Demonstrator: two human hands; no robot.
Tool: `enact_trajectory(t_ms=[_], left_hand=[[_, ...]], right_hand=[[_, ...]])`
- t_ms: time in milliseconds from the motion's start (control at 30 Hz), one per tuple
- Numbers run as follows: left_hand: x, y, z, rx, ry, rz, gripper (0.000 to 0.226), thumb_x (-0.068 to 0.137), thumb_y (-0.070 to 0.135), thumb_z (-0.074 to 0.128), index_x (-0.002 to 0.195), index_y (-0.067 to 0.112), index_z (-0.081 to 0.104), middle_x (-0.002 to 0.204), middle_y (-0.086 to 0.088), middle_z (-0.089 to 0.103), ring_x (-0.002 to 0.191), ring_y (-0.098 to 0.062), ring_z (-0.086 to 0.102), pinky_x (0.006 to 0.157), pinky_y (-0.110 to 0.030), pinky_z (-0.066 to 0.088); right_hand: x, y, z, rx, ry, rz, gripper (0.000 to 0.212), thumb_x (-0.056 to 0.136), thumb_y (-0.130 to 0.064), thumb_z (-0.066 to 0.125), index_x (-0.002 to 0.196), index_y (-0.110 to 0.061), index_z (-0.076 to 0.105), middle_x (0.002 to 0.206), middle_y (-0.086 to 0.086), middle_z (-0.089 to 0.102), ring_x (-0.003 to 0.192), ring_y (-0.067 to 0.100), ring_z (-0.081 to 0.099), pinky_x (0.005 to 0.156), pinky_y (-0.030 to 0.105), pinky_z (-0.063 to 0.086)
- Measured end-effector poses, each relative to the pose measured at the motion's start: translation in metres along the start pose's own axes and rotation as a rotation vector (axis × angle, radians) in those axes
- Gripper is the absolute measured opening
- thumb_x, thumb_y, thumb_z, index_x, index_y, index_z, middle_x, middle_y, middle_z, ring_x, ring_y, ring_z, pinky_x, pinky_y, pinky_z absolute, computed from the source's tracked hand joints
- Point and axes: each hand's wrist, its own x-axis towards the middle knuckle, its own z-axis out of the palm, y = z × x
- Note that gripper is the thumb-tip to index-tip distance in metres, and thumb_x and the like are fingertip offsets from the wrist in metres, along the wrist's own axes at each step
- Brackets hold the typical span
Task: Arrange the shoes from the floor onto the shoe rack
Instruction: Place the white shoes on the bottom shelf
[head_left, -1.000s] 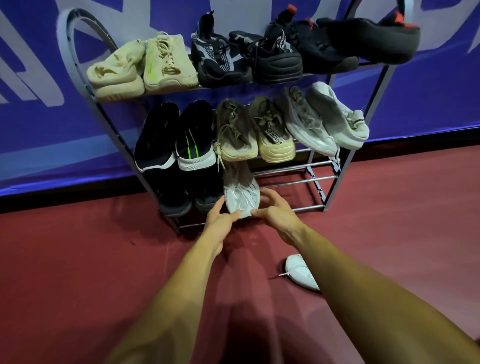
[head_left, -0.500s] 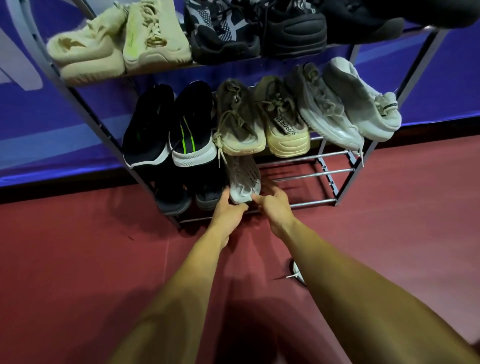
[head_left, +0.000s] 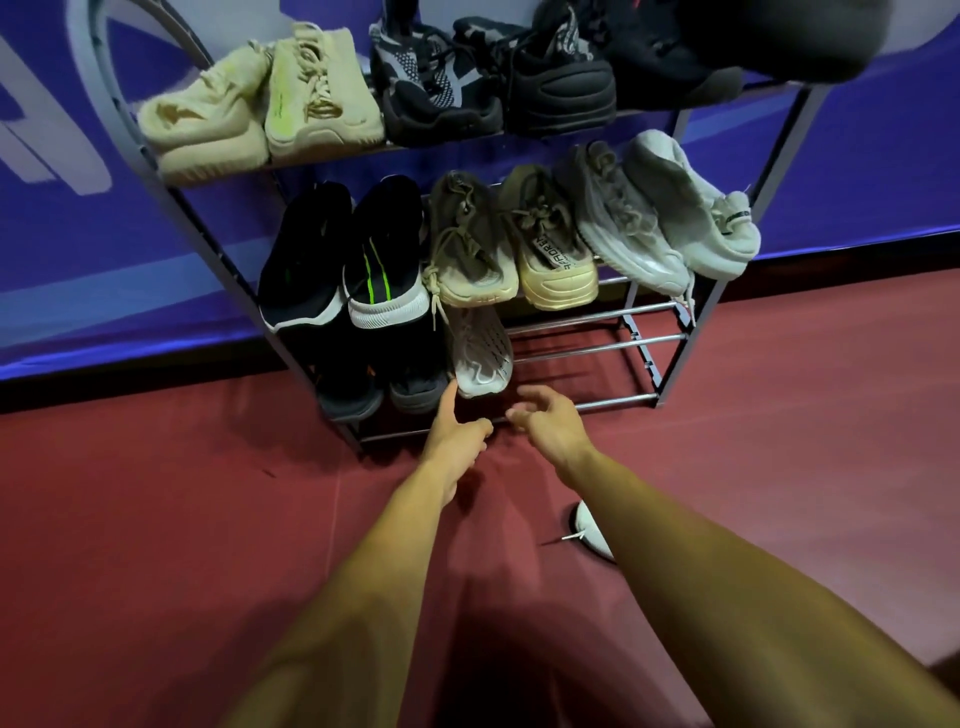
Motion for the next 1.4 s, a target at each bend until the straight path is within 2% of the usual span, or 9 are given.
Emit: enact_trajectory(t_ms=[167, 400, 600, 767, 900, 1000, 1133, 1233, 1400], left_hand=[[-0.017, -0.029, 0.019, 0.04, 0.04, 0.011, 0.082, 0.084, 0.009, 0.058, 0.15, 0.046, 0.026, 0.077, -0.004, 0.064, 0.066, -0.015, 0.056, 0.052, -0.023, 0.04], [-0.03, -0.075, 0.069, 0.31, -0.168, -0.03, 0.066, 0.087, 0.016, 0.059, 0.147, 0.037, 0.039, 0.069, 0.001, 0.059, 0.052, -0.009, 0.052, 0.05, -0.022, 0.04], [-0.025, -0.093, 0.108, 0.449, -0.308, -0.047, 0.048, 0.088, 0.02, 0.063, 0.134, 0.023, 0.052, 0.11, -0.005, 0.068, 0.087, -0.019, 0.06, 0.086, -0.033, 0.051], [-0.025, -0.101, 0.143, 0.47, -0.383, -0.122, 0.054, 0.085, 0.015, 0.057, 0.136, 0.031, 0.05, 0.1, -0.002, 0.064, 0.075, -0.018, 0.061, 0.048, -0.019, 0.039], [-0.02, -0.115, 0.164, 0.52, -0.447, -0.157, 0.058, 0.084, 0.016, 0.053, 0.137, 0.04, 0.05, 0.092, -0.002, 0.064, 0.07, -0.016, 0.058, 0.047, -0.018, 0.038], [-0.018, -0.12, 0.177, 0.52, -0.466, -0.176, 0.052, 0.086, 0.015, 0.052, 0.131, 0.04, 0.051, 0.089, 0.0, 0.065, 0.068, -0.014, 0.056, 0.049, -0.017, 0.039], [-0.017, -0.122, 0.193, 0.467, -0.41, -0.187, 0.042, 0.087, 0.011, 0.053, 0.124, 0.031, 0.055, 0.099, -0.007, 0.068, 0.091, -0.026, 0.066, 0.073, -0.033, 0.054], [-0.017, -0.124, 0.202, 0.392, -0.365, -0.298, 0.043, 0.086, 0.011, 0.049, 0.123, 0.032, 0.052, 0.081, -0.005, 0.058, 0.057, -0.015, 0.052, 0.042, -0.021, 0.038], [-0.019, -0.125, 0.201, 0.4, -0.324, -0.283, 0.011, 0.088, 0.016, 0.057, 0.095, 0.024, 0.055, 0.086, -0.006, 0.061, 0.066, -0.017, 0.053, 0.055, -0.021, 0.039]], right_hand=[[-0.022, 0.024, -0.051, -0.223, 0.038, 0.038, 0.034, 0.084, -0.007, 0.072, 0.117, -0.009, 0.065, 0.072, -0.003, 0.063, 0.068, 0.018, 0.061, 0.079, 0.033, 0.05], [-0.043, 0.074, -0.123, -0.388, 0.057, 0.202, 0.033, 0.086, -0.012, 0.071, 0.118, -0.009, 0.065, 0.104, 0.013, 0.074, 0.084, 0.025, 0.067, 0.094, 0.038, 0.053], [-0.054, 0.113, -0.152, -0.525, 0.066, 0.309, 0.042, 0.082, -0.018, 0.072, 0.122, -0.011, 0.063, 0.105, 0.013, 0.072, 0.098, 0.031, 0.069, 0.091, 0.035, 0.053], [-0.061, 0.134, -0.156, -0.64, 0.008, 0.349, 0.042, 0.082, -0.017, 0.067, 0.123, -0.015, 0.06, 0.103, 0.008, 0.071, 0.094, 0.024, 0.063, 0.077, 0.024, 0.042], [-0.058, 0.148, -0.163, -0.656, 0.033, 0.371, 0.031, 0.086, -0.015, 0.063, 0.116, -0.008, 0.066, 0.094, 0.003, 0.066, 0.087, 0.018, 0.058, 0.069, 0.015, 0.04], [-0.056, 0.152, -0.171, -0.729, 0.013, 0.386, 0.035, 0.084, -0.02, 0.069, 0.118, -0.013, 0.067, 0.112, 0.006, 0.07, 0.103, 0.022, 0.064, 0.088, 0.025, 0.048], [-0.056, 0.155, -0.175, -0.789, -0.072, 0.367, 0.04, 0.081, -0.025, 0.075, 0.118, -0.016, 0.066, 0.117, 0.008, 0.067, 0.108, 0.027, 0.063, 0.085, 0.027, 0.047], [-0.058, 0.156, -0.169, -0.927, -0.093, 0.289, 0.024, 0.083, -0.034, 0.07, 0.101, -0.018, 0.072, 0.109, 0.006, 0.07, 0.093, 0.022, 0.065, 0.074, 0.025, 0.047], [-0.06, 0.147, -0.164, -0.933, -0.043, 0.28, 0.026, 0.086, -0.016, 0.062, 0.11, -0.017, 0.073, 0.113, 0.005, 0.073, 0.107, 0.025, 0.067, 0.086, 0.033, 0.054]])
